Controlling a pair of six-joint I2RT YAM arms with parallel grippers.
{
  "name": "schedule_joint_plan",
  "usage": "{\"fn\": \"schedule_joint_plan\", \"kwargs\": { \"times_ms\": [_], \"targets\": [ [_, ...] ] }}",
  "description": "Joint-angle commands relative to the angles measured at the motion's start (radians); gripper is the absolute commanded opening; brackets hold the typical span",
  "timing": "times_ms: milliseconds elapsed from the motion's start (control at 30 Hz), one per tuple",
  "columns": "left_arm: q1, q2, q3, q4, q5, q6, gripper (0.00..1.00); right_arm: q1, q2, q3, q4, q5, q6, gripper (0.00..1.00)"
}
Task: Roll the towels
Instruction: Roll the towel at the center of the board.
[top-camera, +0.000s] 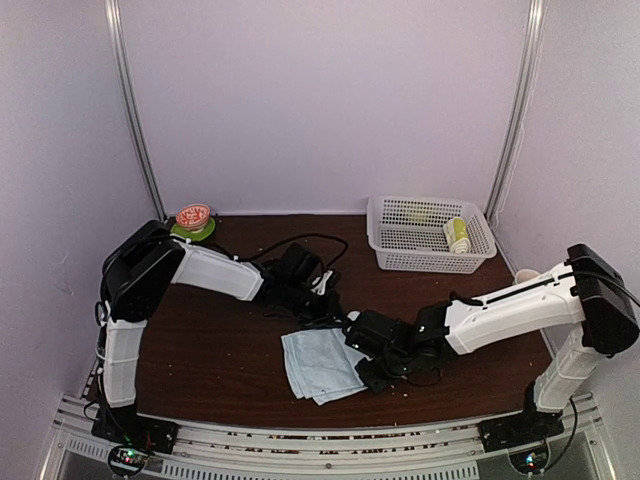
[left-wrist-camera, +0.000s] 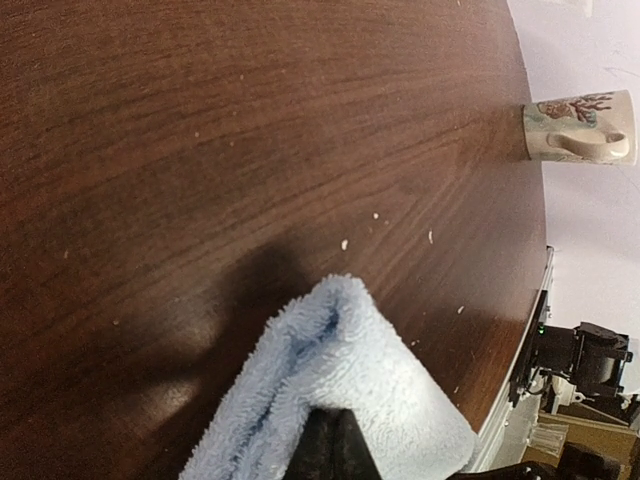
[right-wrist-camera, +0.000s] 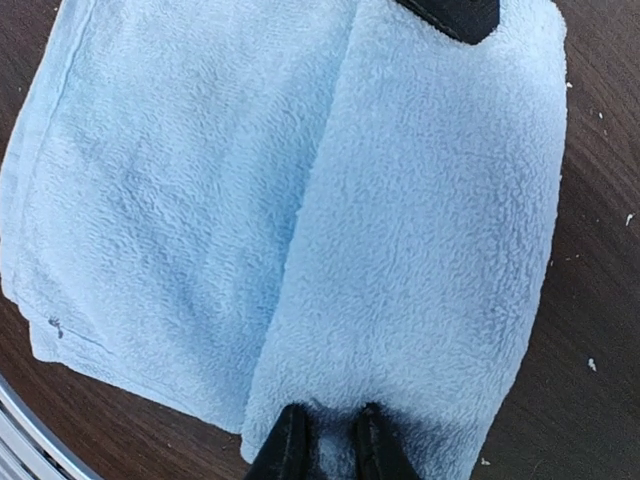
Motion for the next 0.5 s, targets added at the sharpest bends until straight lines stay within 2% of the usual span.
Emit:
{"fn": "schedule_joint_plan", "kwargs": {
  "times_ms": [0,167,300,467],
  "targets": [
    [0.001,0.031,-0.03,-0.023,-0.025,0.023,0.0,0.022,0.061,-0.012,-0.093,-0.003,-0.011,0.2],
    [0.001,0.03,-0.038,-0.027,-0.027,0.032,0.0,0.004,-0.103,-0.003,-0.094,-0.006,0.001,0.44],
    [0.001,0.027,-0.052,-0.018,-0.028,0.03,0.0,-0.083,-0.231,-0.044,-0.021,-0.069,0.057,0.49],
    [0.001,0.022,-0.073,0.001,-0.028,0.025,0.0,-0.228,-0.282,-0.171,0.192,-0.255,0.127,0.53]
  ]
}}
